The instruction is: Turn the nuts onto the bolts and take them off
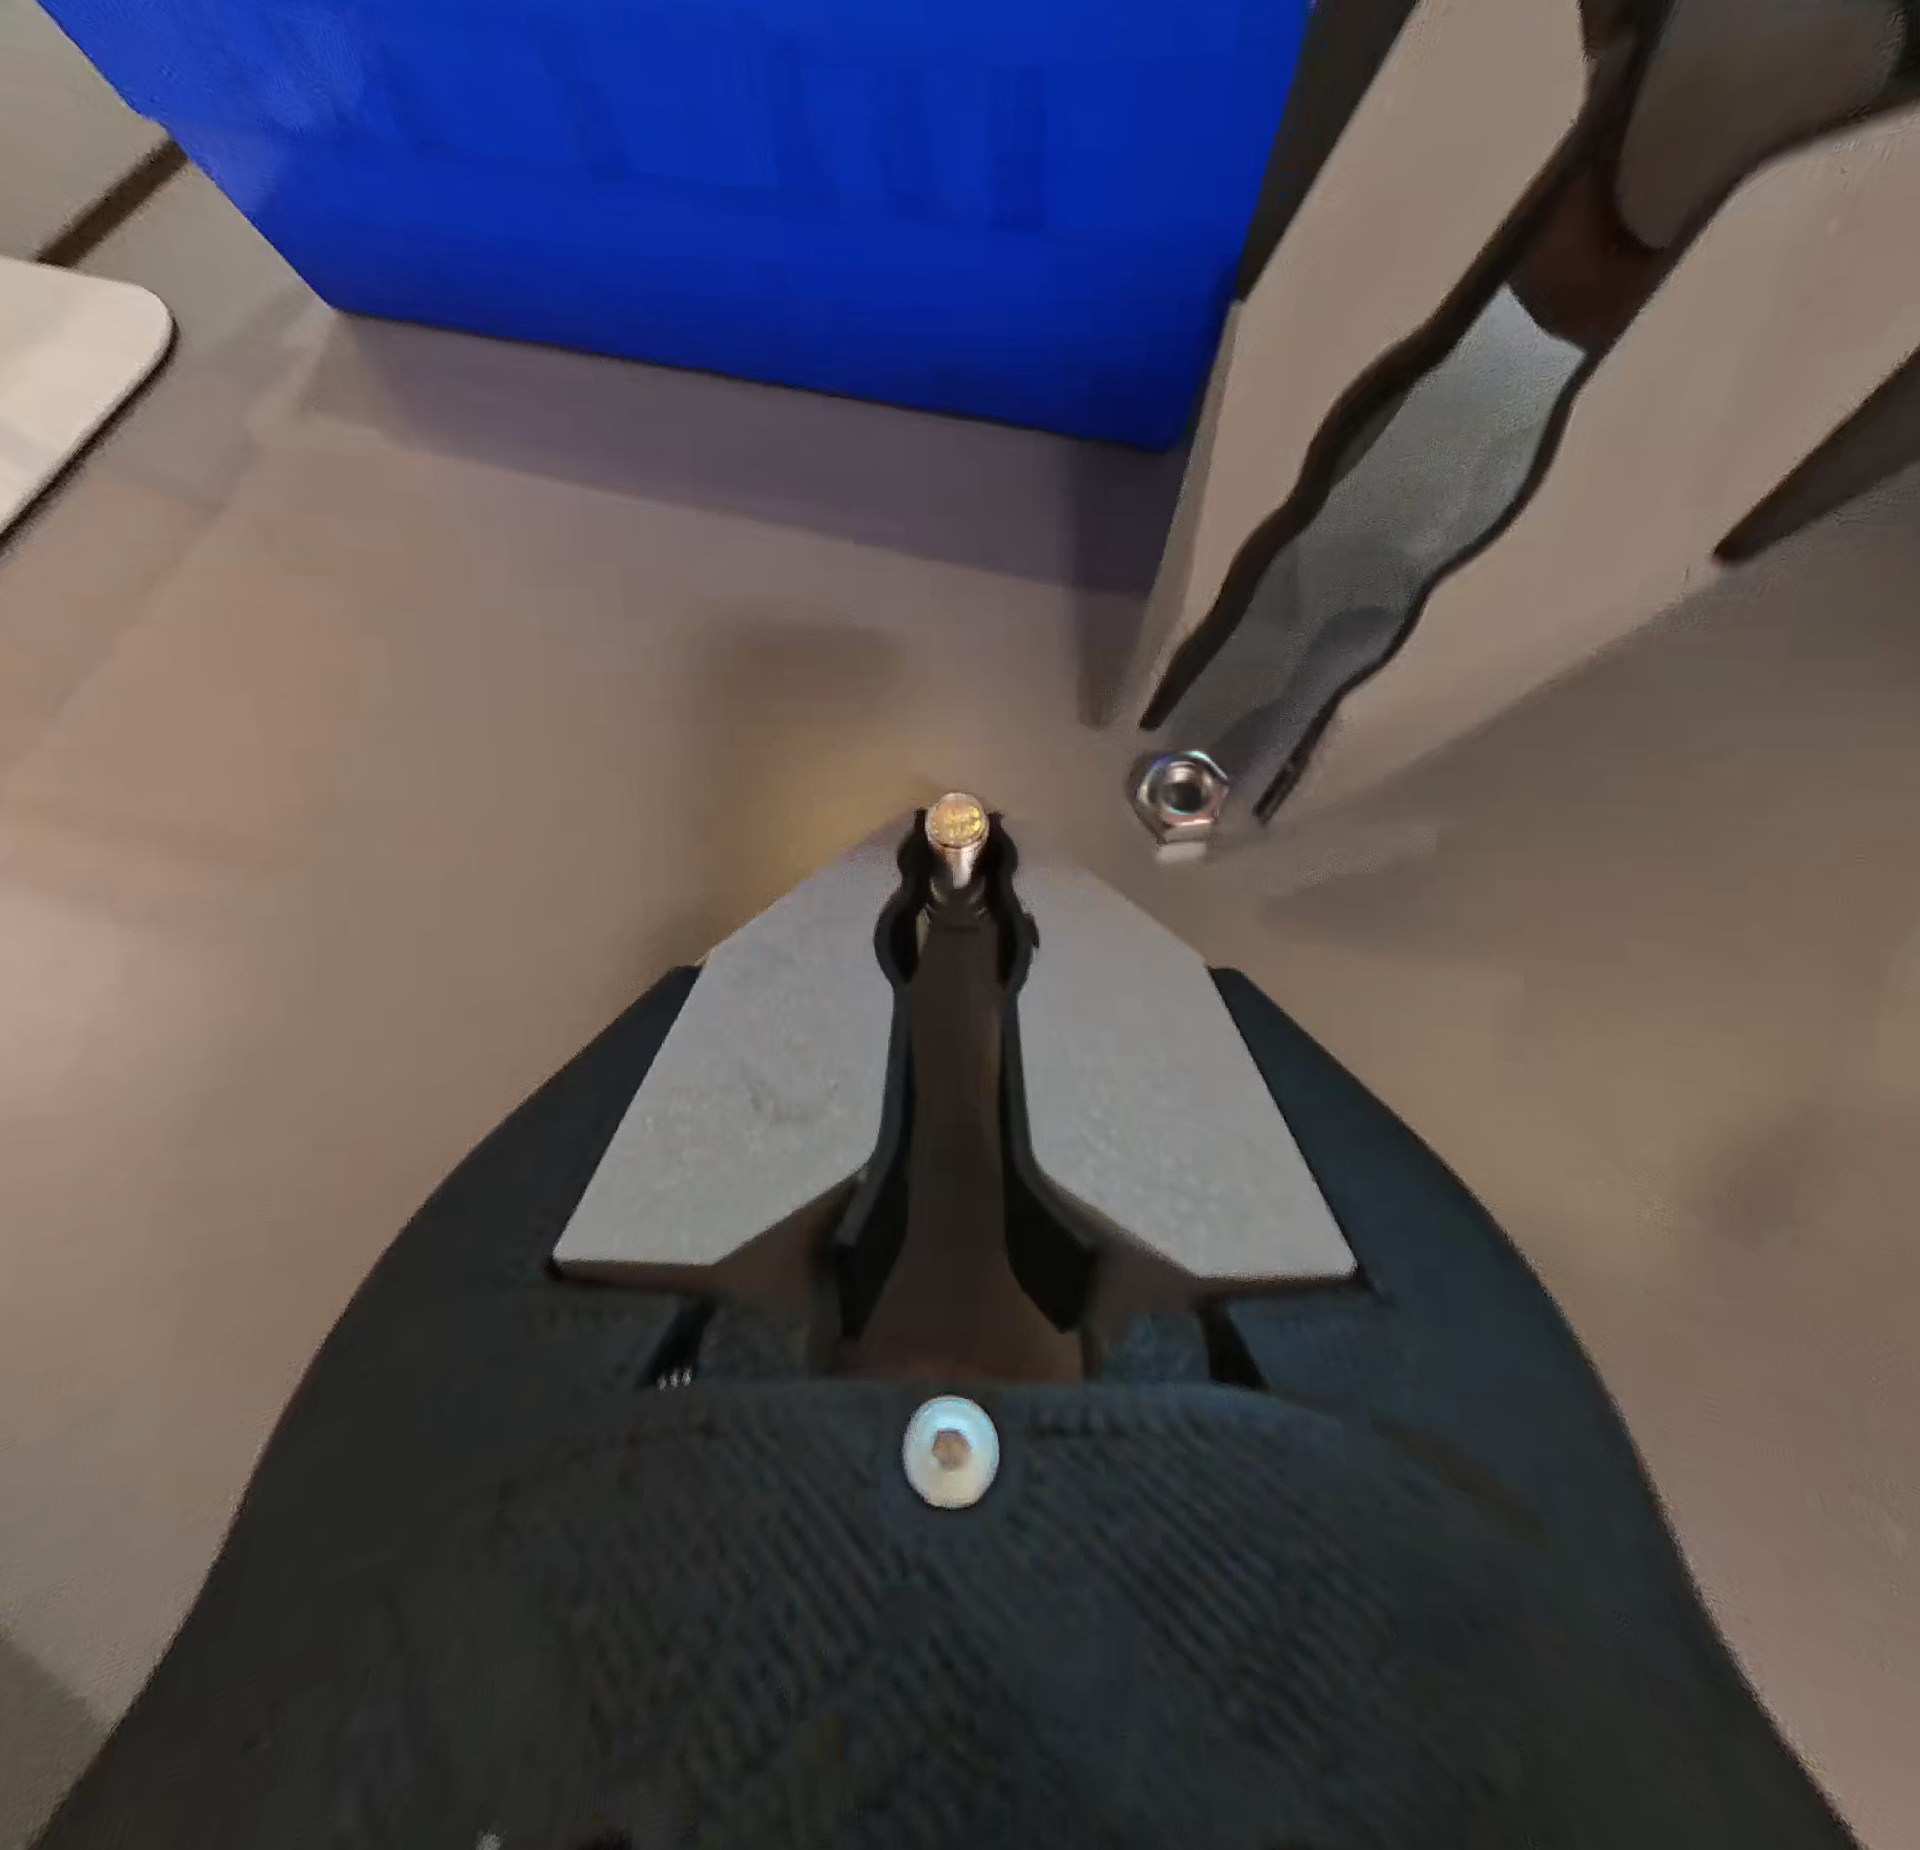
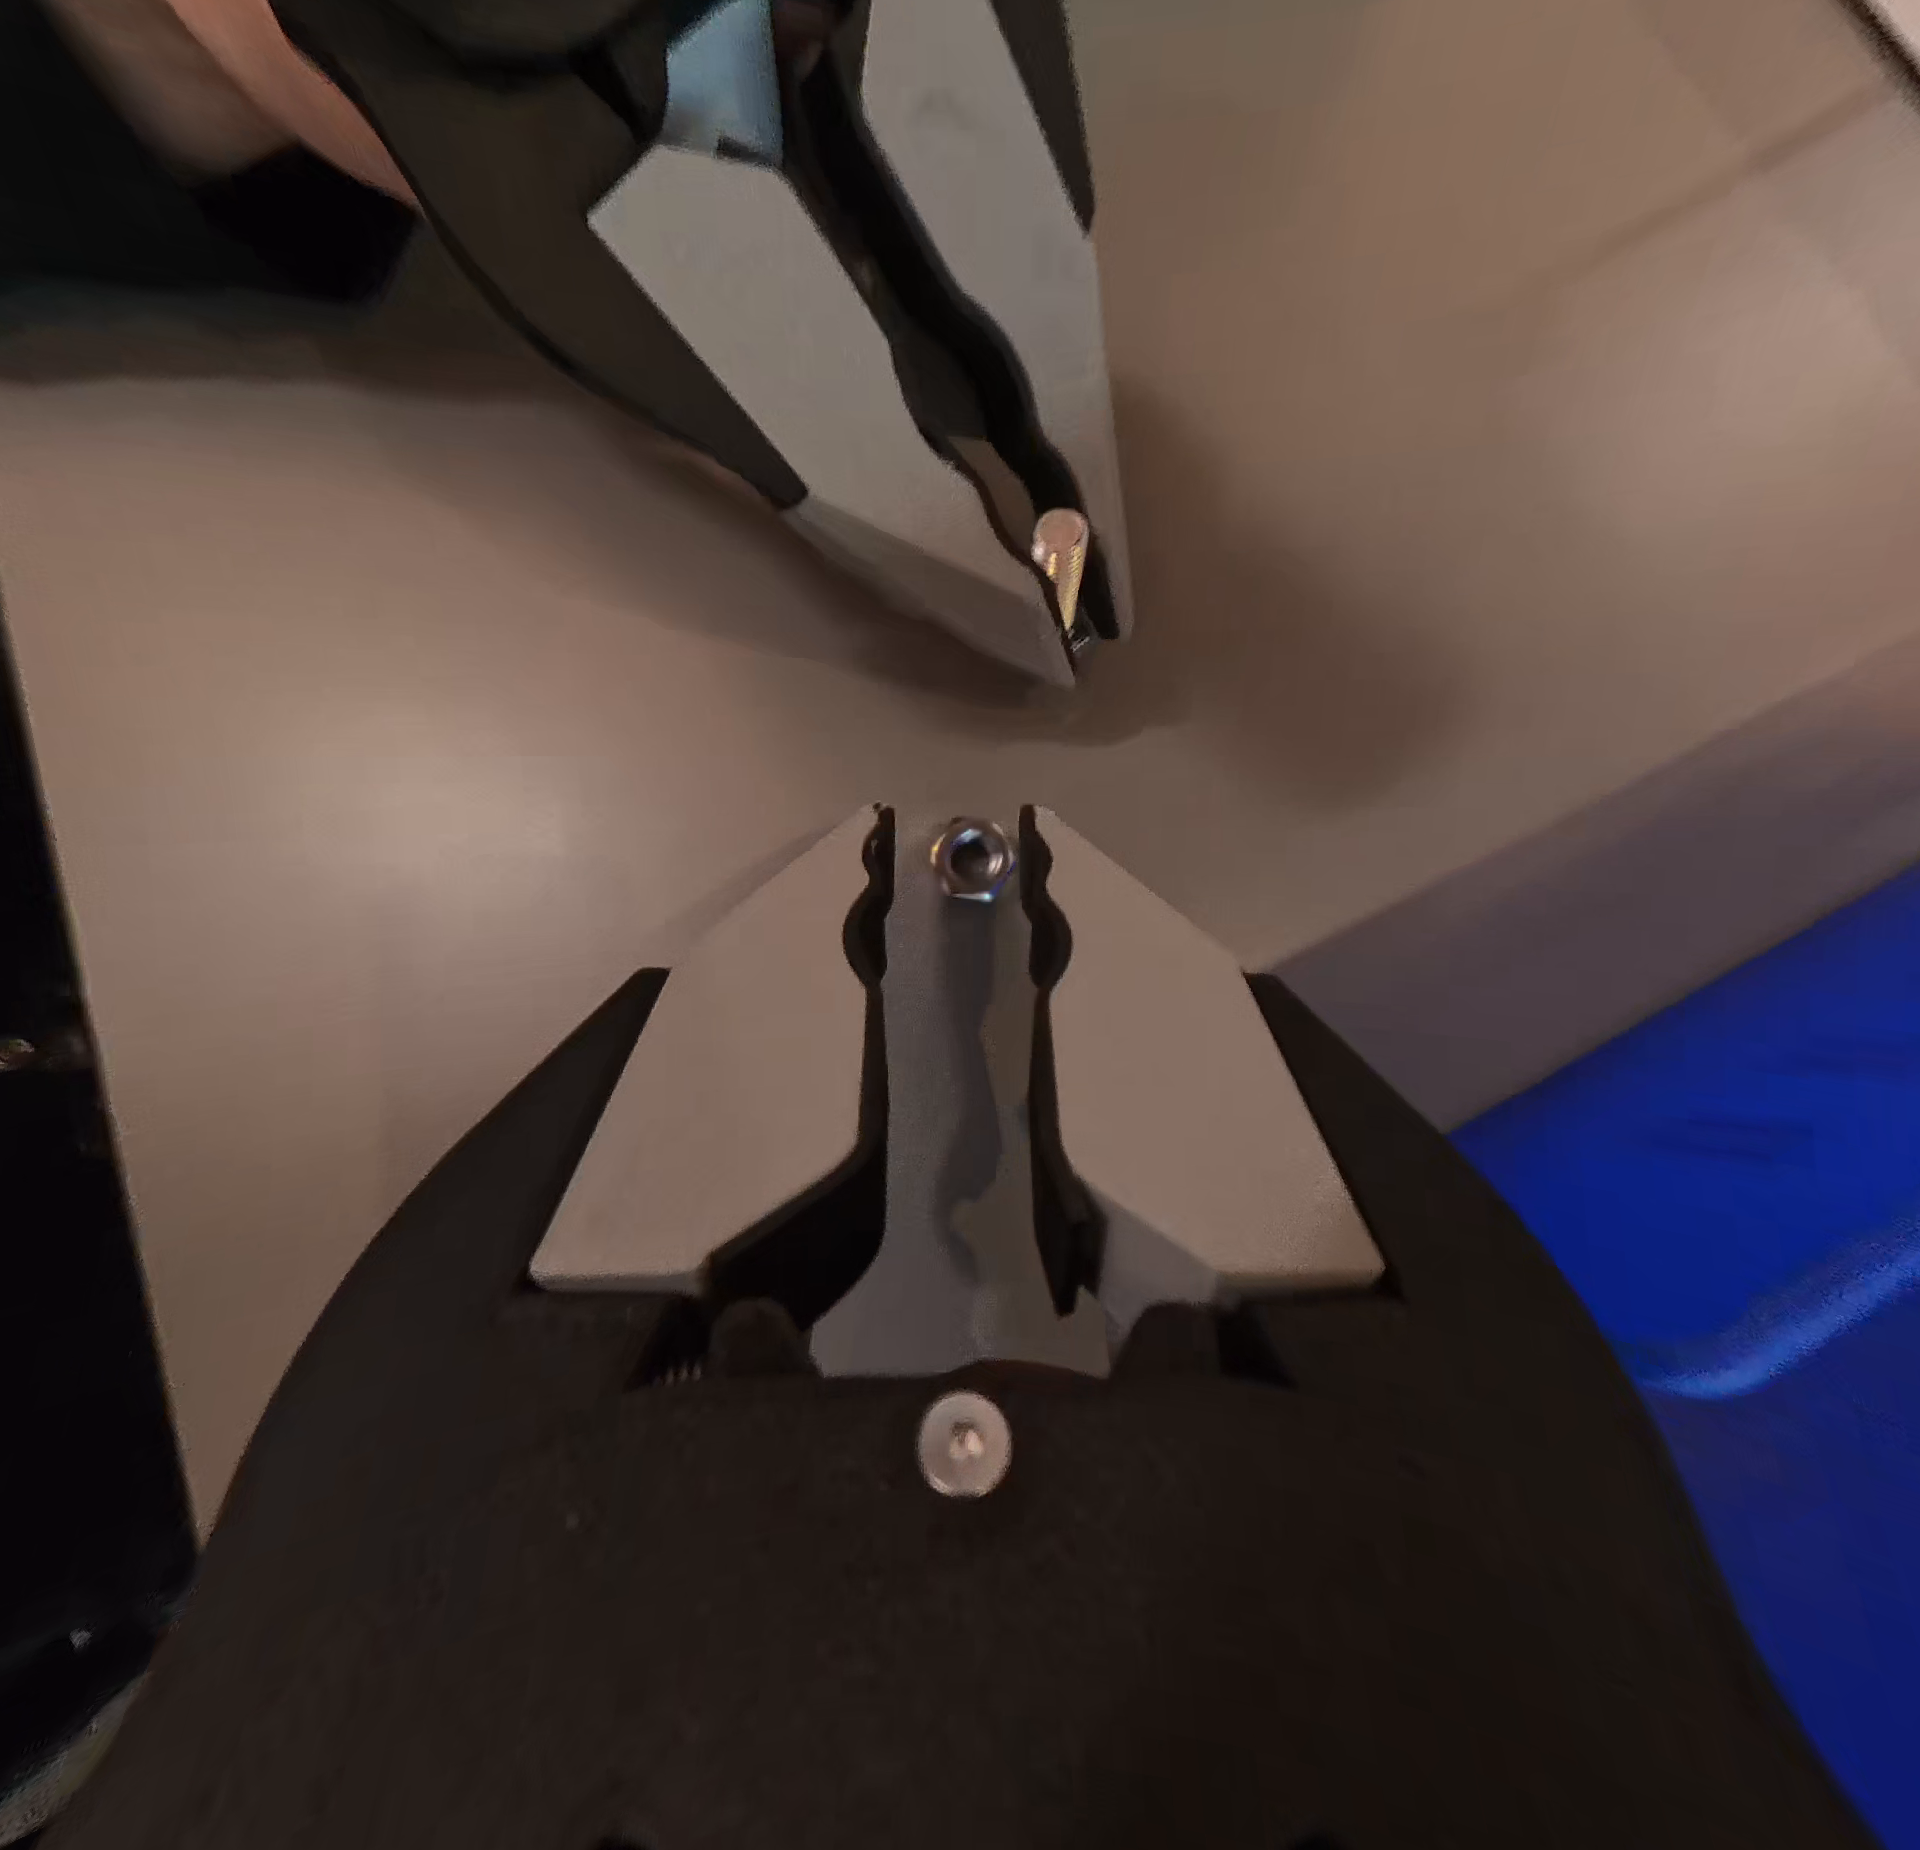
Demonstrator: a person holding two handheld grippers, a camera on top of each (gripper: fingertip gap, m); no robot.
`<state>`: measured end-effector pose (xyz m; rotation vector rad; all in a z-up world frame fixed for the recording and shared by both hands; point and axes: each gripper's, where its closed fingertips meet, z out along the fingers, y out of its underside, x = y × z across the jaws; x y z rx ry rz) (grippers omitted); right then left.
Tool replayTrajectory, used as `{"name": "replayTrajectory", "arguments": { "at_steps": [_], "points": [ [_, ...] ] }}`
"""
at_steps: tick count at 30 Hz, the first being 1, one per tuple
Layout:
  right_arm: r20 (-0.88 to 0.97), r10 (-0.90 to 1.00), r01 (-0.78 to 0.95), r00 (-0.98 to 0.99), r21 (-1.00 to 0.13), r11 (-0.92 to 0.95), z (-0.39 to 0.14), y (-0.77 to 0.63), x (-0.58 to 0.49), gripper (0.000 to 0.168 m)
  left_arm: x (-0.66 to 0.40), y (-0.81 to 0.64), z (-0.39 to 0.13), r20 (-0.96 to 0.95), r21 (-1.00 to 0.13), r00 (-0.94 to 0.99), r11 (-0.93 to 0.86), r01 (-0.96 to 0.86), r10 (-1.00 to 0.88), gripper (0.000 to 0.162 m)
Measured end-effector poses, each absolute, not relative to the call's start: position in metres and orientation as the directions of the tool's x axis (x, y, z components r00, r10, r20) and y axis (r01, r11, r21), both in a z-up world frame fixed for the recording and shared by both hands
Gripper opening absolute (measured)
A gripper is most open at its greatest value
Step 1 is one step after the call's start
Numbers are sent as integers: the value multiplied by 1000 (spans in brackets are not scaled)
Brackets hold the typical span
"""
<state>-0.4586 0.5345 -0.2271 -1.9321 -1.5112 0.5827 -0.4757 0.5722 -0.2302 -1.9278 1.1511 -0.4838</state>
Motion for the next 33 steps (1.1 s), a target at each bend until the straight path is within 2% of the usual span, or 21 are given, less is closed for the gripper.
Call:
{"name": "replayTrajectory", "arguments": {
  "at_steps": [1,5,10,16,18,19,21,22,33],
  "points": [
    [21,965,670,260,-724,-164,-219,536,-460,22,-477,572,-228,-103,-808,513,-229,-543,-852,8],
    [7,935,524,355,-830,-192,-190,552,-466,25,-481,574,-222,-251,-805,519,-121,-580,-817,7],
    [-80,920,420,383,-873,-250,-180,553,-479,25,-475,572,-212,-409,-782,487,22,-623,-771,7],
    [-121,909,378,399,-882,-283,-183,553,-490,25,-470,566,-204,-449,-782,473,77,-619,-758,7],
    [-114,897,379,427,-878,-291,-185,558,-487,30,-471,567,-204,-459,-776,475,79,-626,-751,7],
    [-123,891,374,437,-876,-304,-185,560,-485,29,-472,568,-205,-460,-773,478,72,-631,-748,7],
    [-128,883,381,451,-867,-320,-188,564,-478,12,-473,569,-204,-445,-784,490,62,-618,-750,7],
    [-115,877,395,467,-860,-323,-191,567,-474,9,-472,568,-202,-432,-797,493,63,-601,-756,7],
    [-141,894,348,426,-886,-306,-179,560,-481,17,-477,568,-186,-467,-812,510,121,-571,-723,7]
  ]
}}
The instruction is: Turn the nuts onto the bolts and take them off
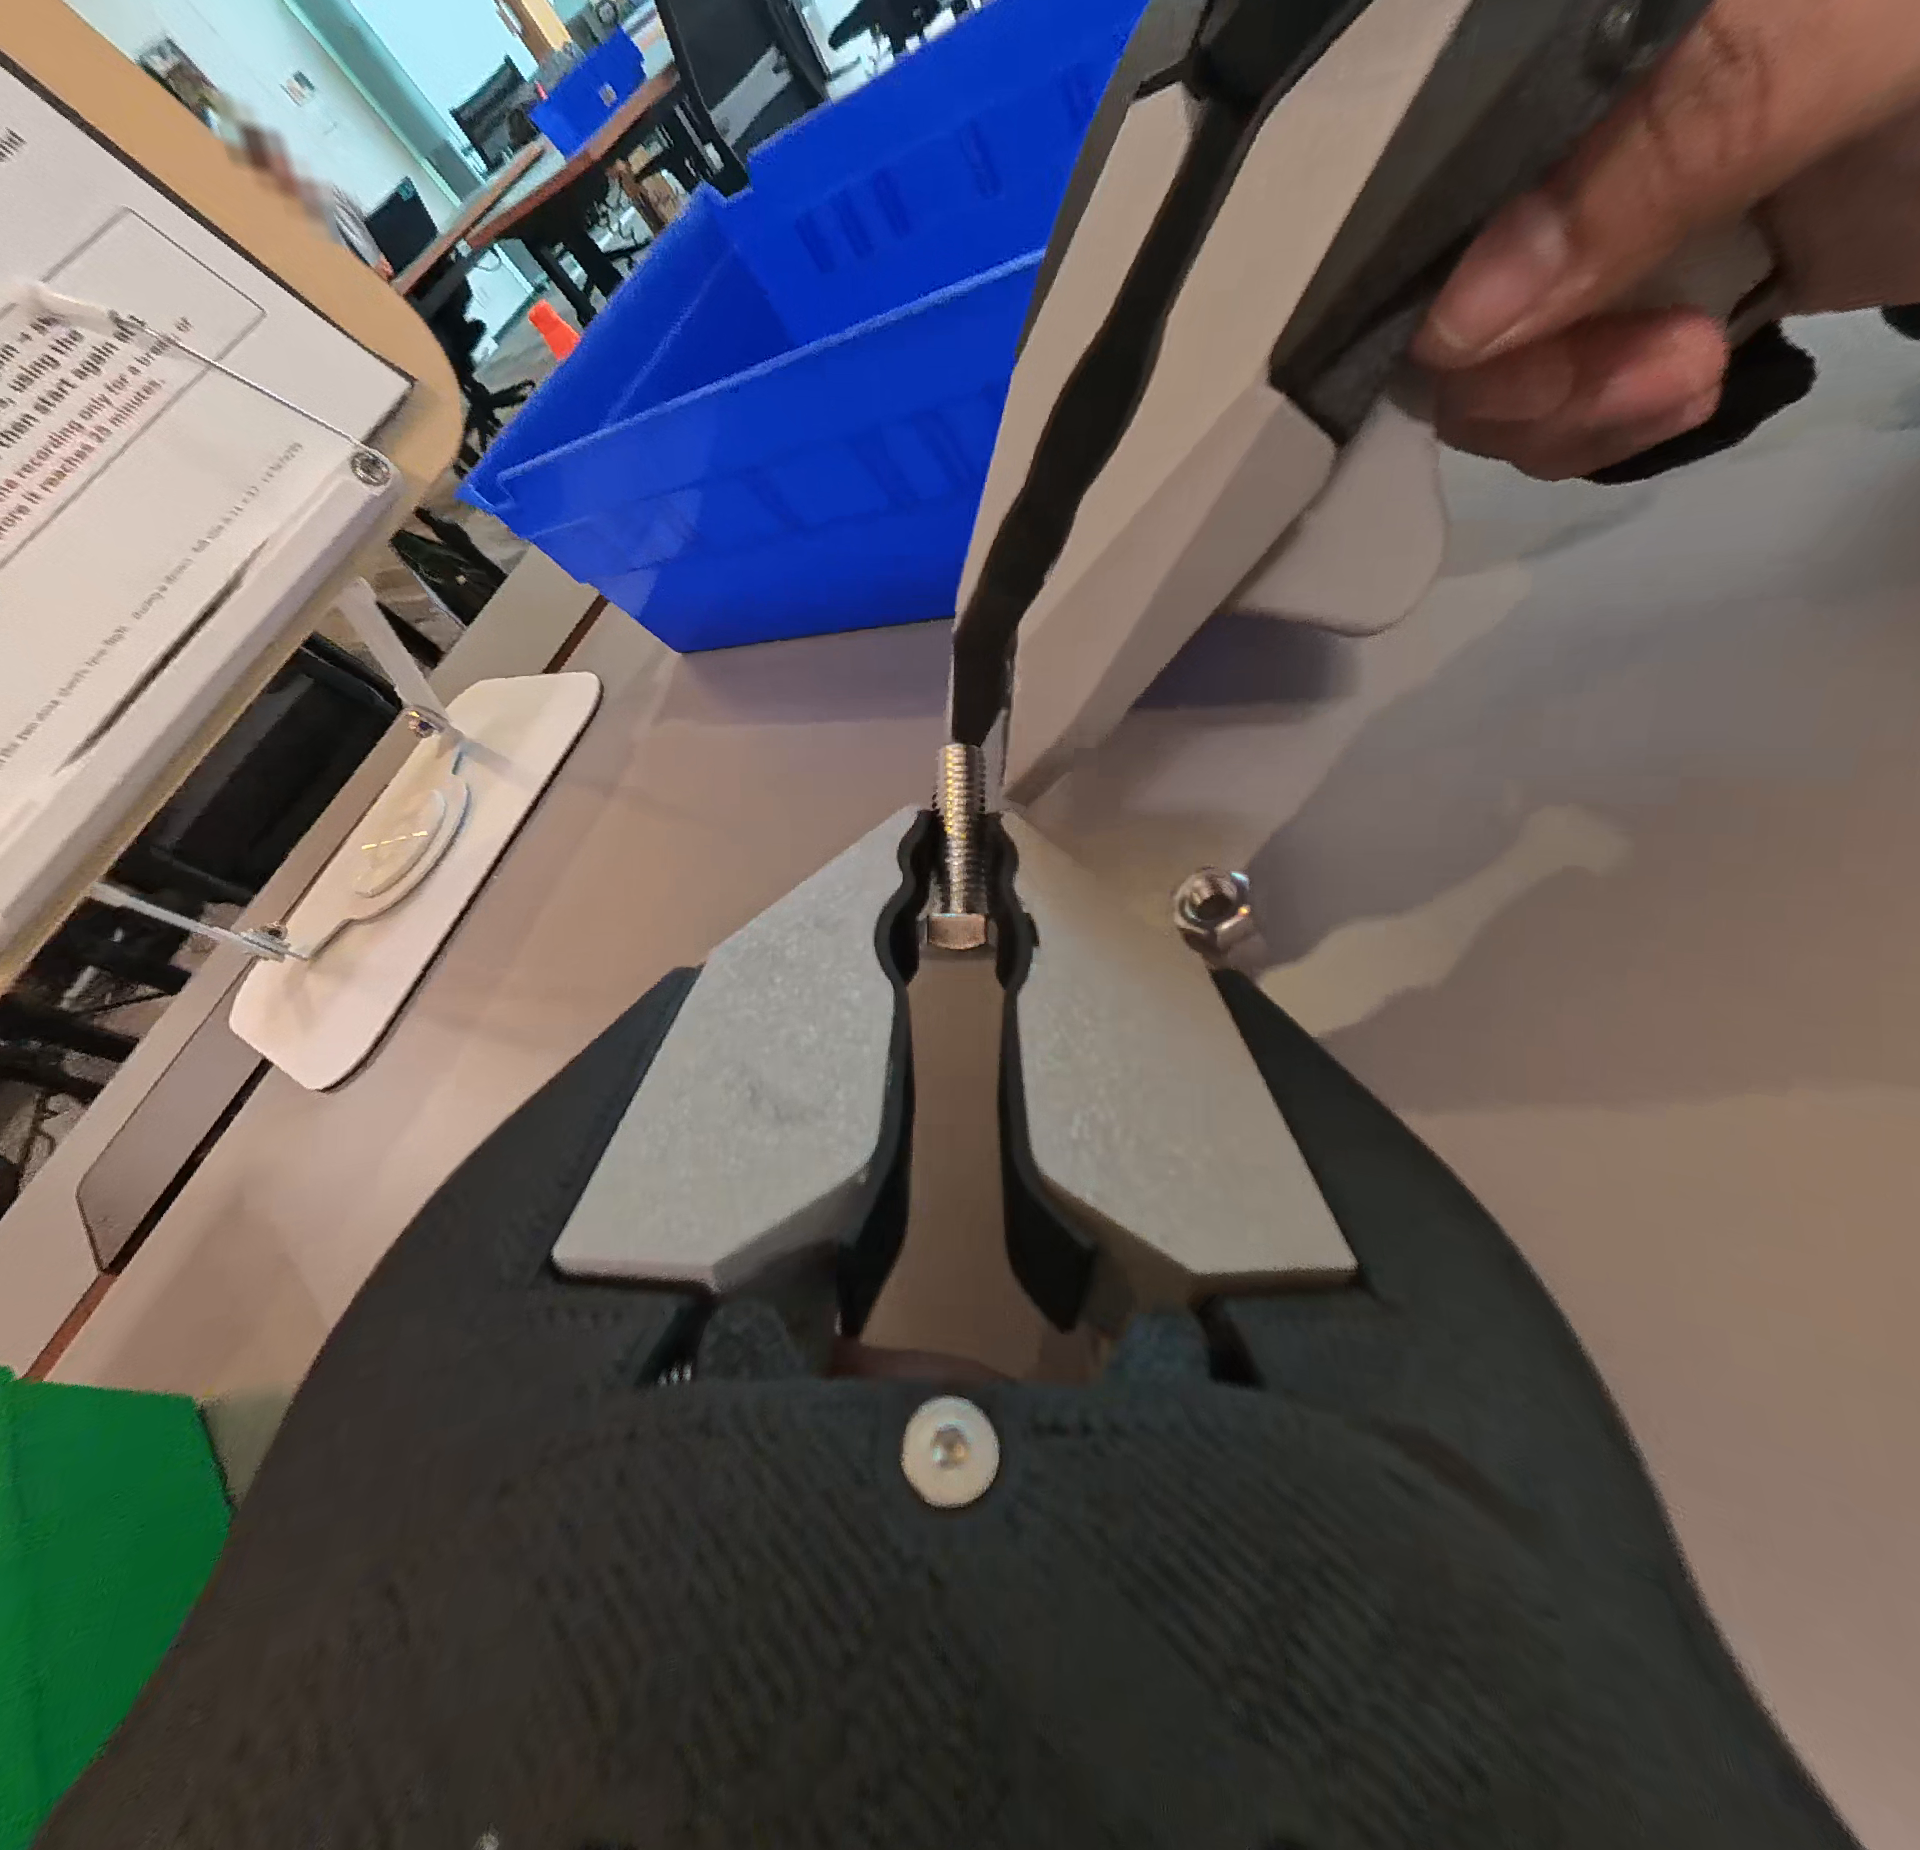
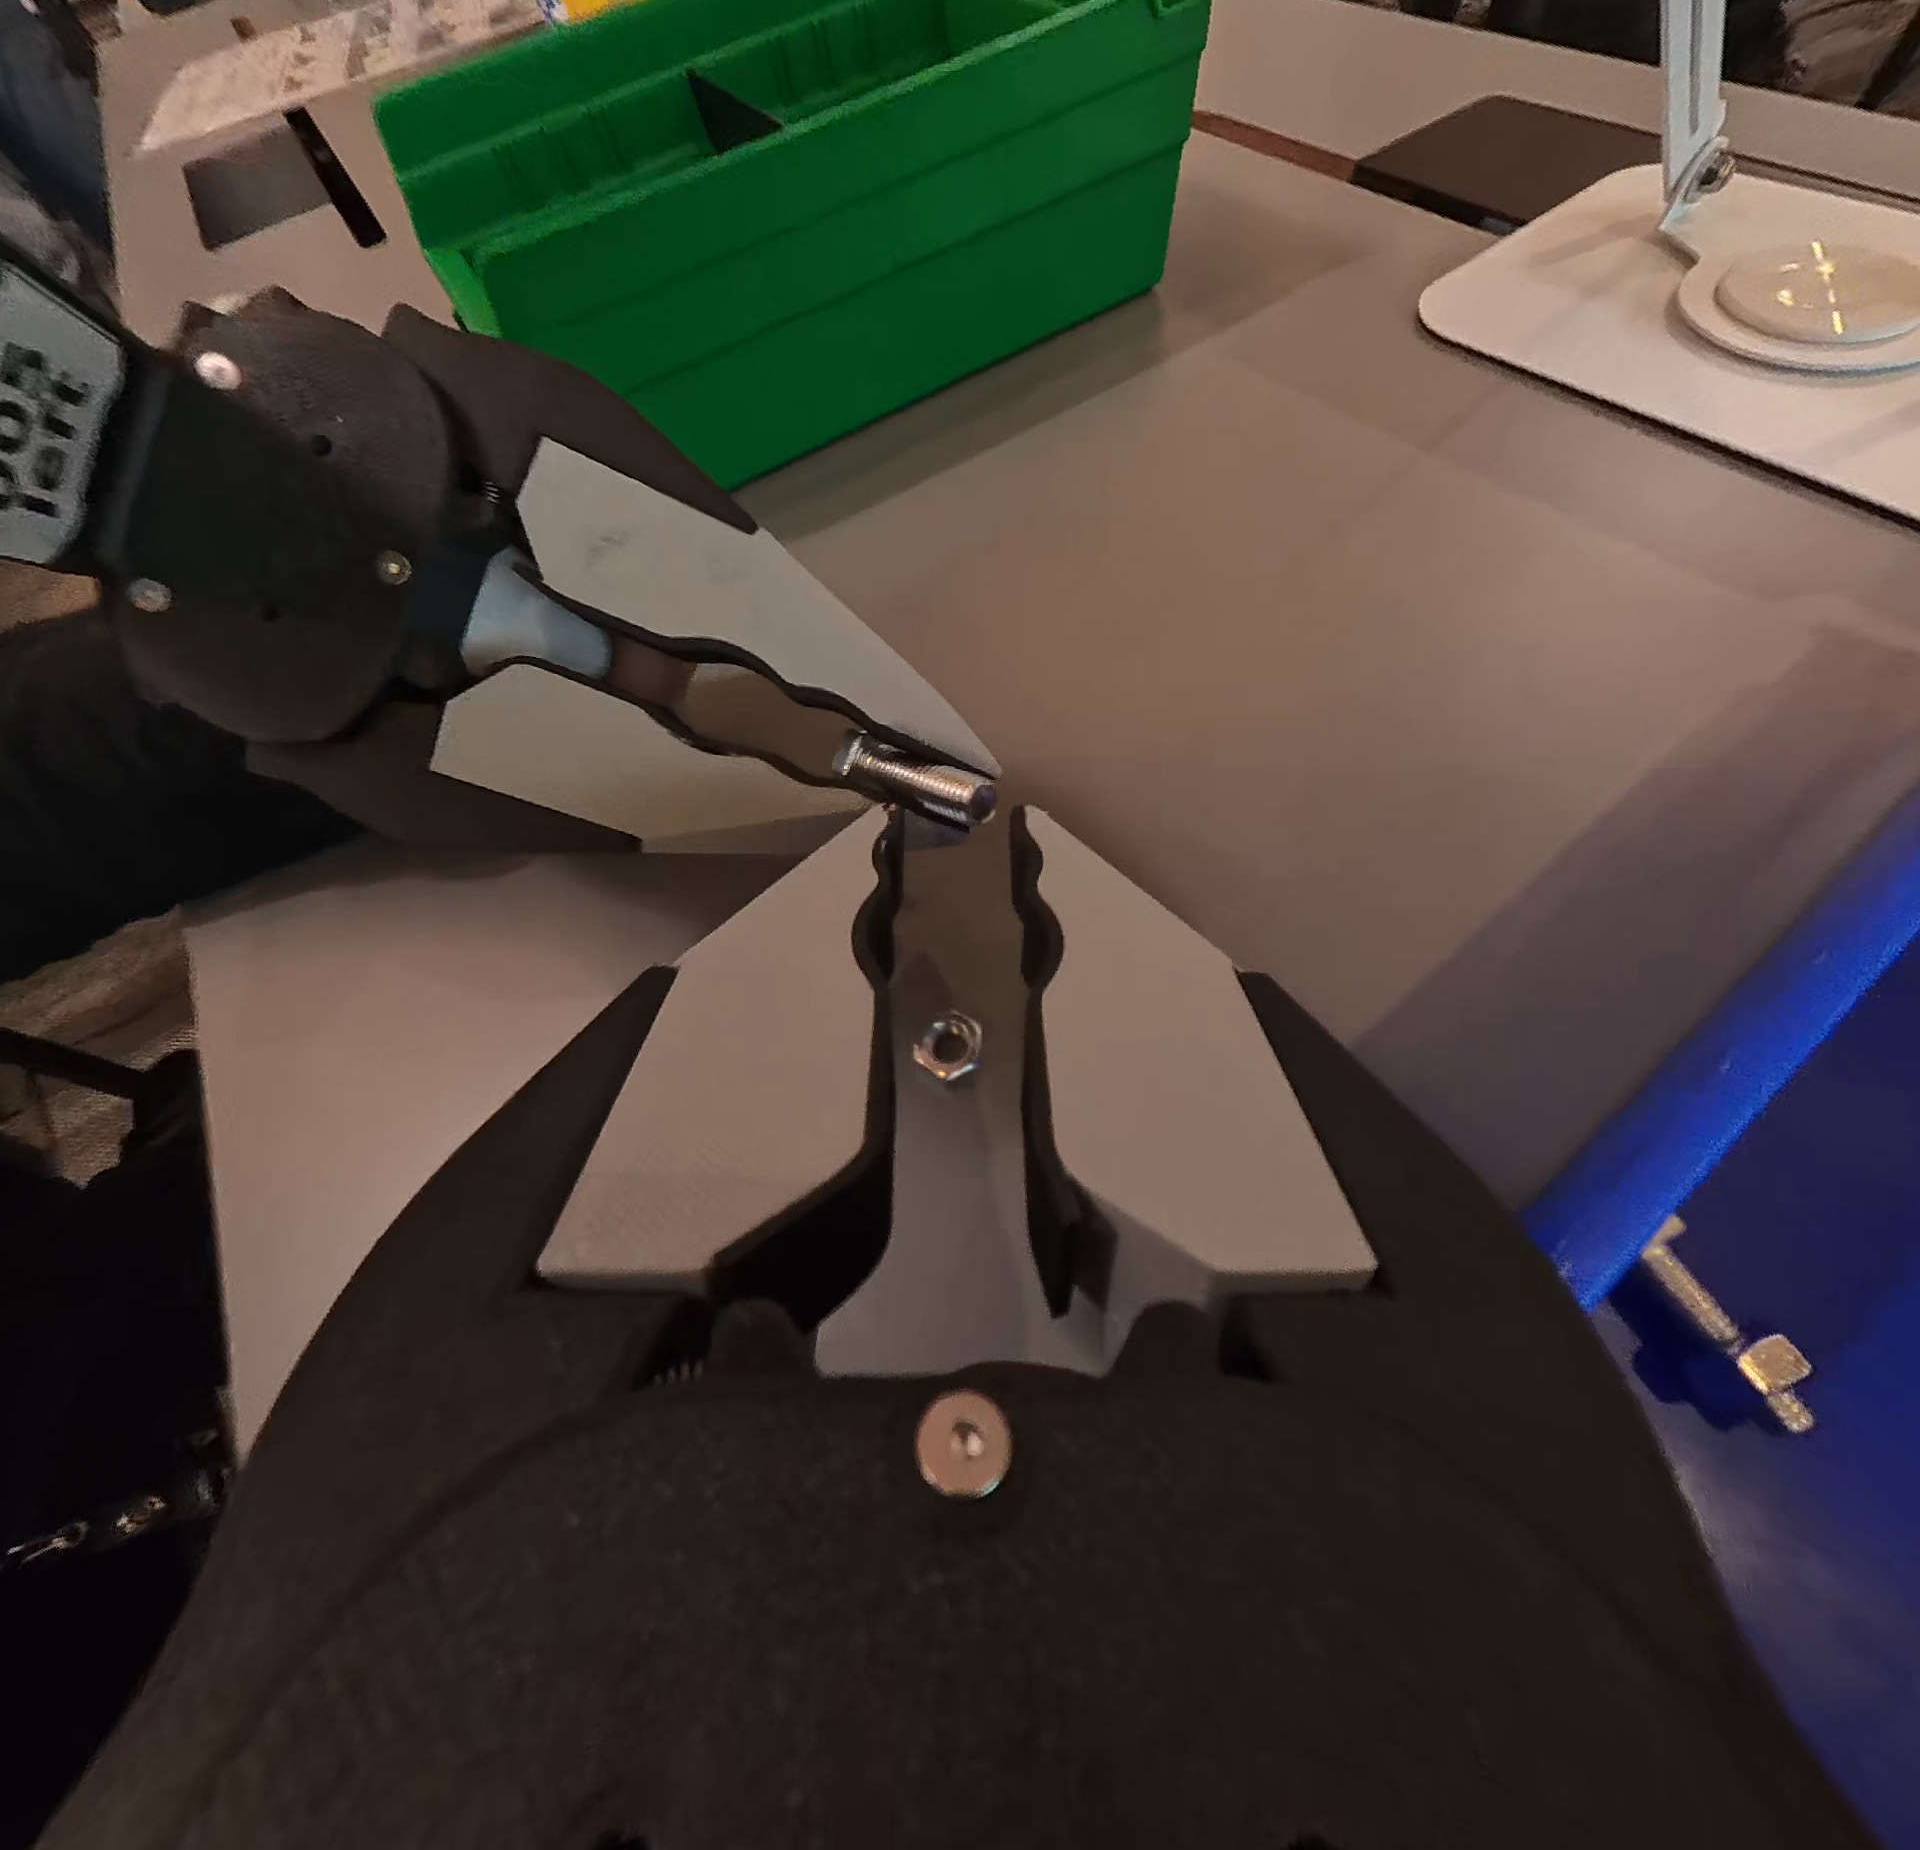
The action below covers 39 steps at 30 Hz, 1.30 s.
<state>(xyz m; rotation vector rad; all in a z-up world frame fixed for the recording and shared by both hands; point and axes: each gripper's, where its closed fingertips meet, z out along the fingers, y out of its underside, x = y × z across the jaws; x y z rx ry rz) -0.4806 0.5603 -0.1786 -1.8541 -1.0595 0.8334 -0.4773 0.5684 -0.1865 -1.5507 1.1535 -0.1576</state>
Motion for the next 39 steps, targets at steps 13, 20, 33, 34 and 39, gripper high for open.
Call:
{"name": "replayTrajectory", "arguments": {
  "at_steps": [13,20,33,34,39],
  "points": [
    [-391,888,135,240,-893,-430,-141,540,-485,9,-471,548,-146,-606,-789,485,393,-473,-631,7],
    [-418,883,114,212,-887,-447,-137,536,-487,8,-471,546,-141,-634,-769,489,428,-474,-599,7],
    [-240,902,219,358,-918,-331,-143,541,-487,7,-474,557,-152,-581,-805,535,336,-488,-613,13],
    [-228,904,226,362,-919,-323,-143,541,-487,7,-473,556,-154,-580,-804,525,336,-490,-623,9],
    [-116,901,307,418,-915,-260,-149,543,-487,7,-473,559,-163,-586,-791,511,307,-530,-629,7]
  ]
}}
